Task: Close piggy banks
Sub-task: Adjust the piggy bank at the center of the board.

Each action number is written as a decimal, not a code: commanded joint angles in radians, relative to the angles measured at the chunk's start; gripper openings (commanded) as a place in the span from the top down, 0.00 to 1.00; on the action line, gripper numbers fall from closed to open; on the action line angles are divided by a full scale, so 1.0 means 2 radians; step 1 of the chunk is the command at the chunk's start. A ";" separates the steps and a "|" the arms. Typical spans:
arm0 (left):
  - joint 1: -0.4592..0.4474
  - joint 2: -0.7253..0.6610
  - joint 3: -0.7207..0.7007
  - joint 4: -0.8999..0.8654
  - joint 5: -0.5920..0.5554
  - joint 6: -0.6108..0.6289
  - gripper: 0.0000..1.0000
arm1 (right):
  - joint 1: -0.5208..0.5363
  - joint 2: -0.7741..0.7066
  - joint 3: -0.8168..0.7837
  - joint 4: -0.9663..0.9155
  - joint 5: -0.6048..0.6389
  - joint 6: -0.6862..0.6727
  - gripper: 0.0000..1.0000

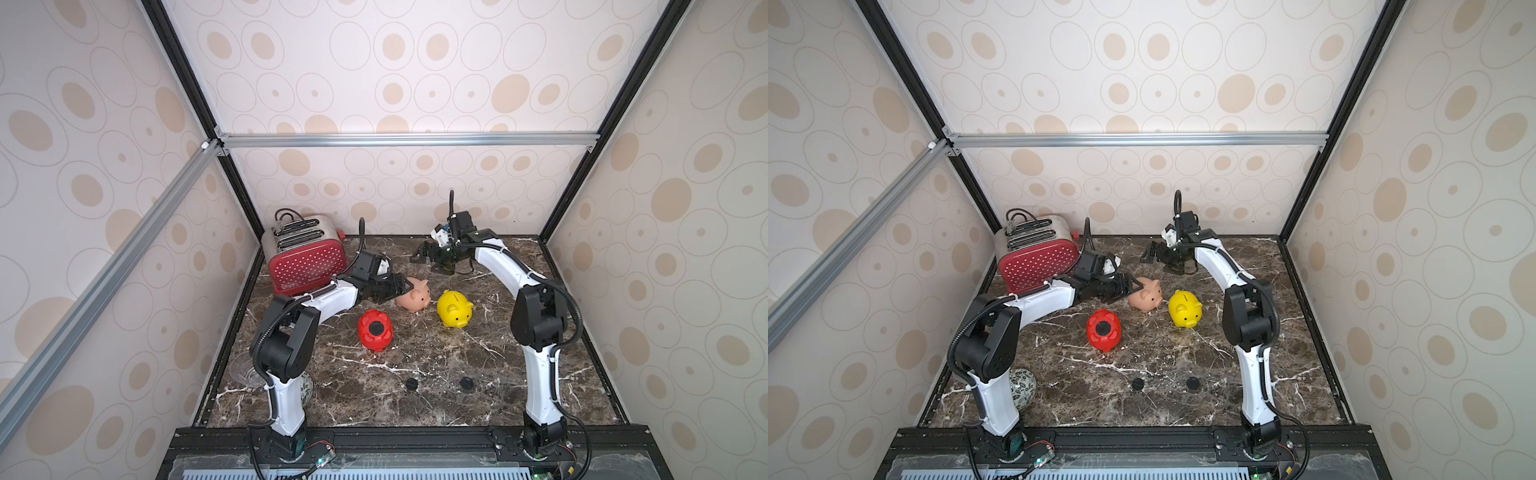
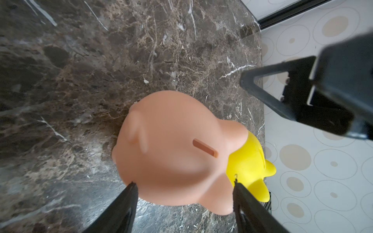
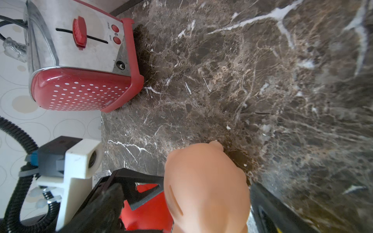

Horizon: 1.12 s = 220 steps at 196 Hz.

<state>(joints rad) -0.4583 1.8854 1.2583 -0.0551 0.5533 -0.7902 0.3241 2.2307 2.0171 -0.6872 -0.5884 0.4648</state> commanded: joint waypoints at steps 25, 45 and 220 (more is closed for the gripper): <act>-0.004 -0.021 -0.015 0.009 0.015 -0.007 0.25 | 0.000 0.080 0.086 -0.043 -0.059 -0.008 0.00; -0.005 -0.024 -0.016 0.010 0.016 -0.007 0.24 | 0.001 0.082 0.071 -0.031 -0.080 0.004 0.00; -0.003 0.065 0.142 -0.107 -0.011 0.062 0.21 | -0.002 -0.031 -0.103 0.033 -0.059 0.112 0.00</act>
<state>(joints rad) -0.4614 2.0262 1.4822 -0.1848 0.5766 -0.7338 0.3122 2.1731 1.7199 -0.4801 -0.7628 0.7570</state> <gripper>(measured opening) 0.783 0.996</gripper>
